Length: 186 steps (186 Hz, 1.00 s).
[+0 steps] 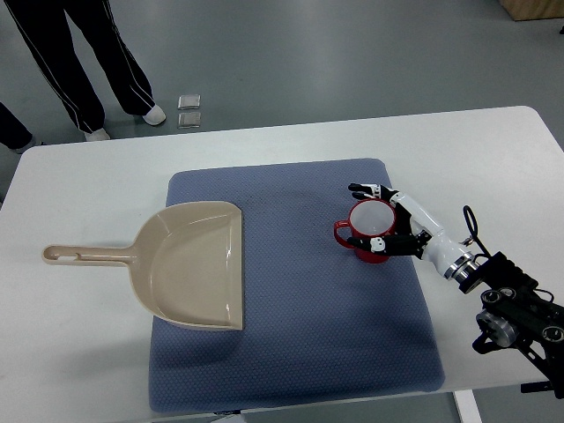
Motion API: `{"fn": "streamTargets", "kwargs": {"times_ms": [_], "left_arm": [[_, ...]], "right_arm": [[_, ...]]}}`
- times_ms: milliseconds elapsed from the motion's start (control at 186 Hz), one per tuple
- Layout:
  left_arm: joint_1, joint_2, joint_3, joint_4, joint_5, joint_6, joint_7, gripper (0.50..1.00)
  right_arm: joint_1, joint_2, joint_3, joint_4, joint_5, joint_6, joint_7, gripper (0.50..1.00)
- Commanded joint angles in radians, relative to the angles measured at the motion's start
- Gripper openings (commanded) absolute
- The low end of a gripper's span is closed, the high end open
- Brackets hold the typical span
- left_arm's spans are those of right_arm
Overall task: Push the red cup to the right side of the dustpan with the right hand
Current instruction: 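Cup the right hand around the red mug's far side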
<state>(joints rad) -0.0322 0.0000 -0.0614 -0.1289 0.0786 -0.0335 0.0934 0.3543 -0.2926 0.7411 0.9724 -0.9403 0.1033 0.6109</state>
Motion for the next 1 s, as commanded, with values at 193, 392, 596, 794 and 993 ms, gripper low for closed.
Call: {"fn": "streamTargets", "kwargs": {"times_ms": [193, 392, 596, 794, 993], "left_arm": [[0.000, 0.000, 0.000, 0.000, 0.001, 0.000, 0.000, 1.000], [0.000, 0.000, 0.000, 0.000, 0.000, 0.000, 0.000, 1.000], [0.000, 0.000, 0.000, 0.000, 0.001, 0.000, 0.000, 1.000], [0.000, 0.000, 0.000, 0.000, 0.000, 0.000, 0.000, 1.000], [0.000, 0.000, 0.000, 0.000, 0.000, 0.000, 0.000, 1.000]], "right_arm": [[0.000, 0.001, -0.003, -0.001, 0.118, 0.027, 0.000, 0.928], [-0.003, 0.007, -0.005, -0.001, 0.149, 0.056, 0.000, 0.928], [-0.014, 0.009, -0.005, -0.001, 0.170, 0.065, 0.000, 0.928], [-0.021, 0.021, -0.017, -0.006, 0.175, 0.068, 0.000, 0.928], [-0.021, 0.032, -0.019, -0.009, 0.175, 0.065, 0.000, 0.928]]}}
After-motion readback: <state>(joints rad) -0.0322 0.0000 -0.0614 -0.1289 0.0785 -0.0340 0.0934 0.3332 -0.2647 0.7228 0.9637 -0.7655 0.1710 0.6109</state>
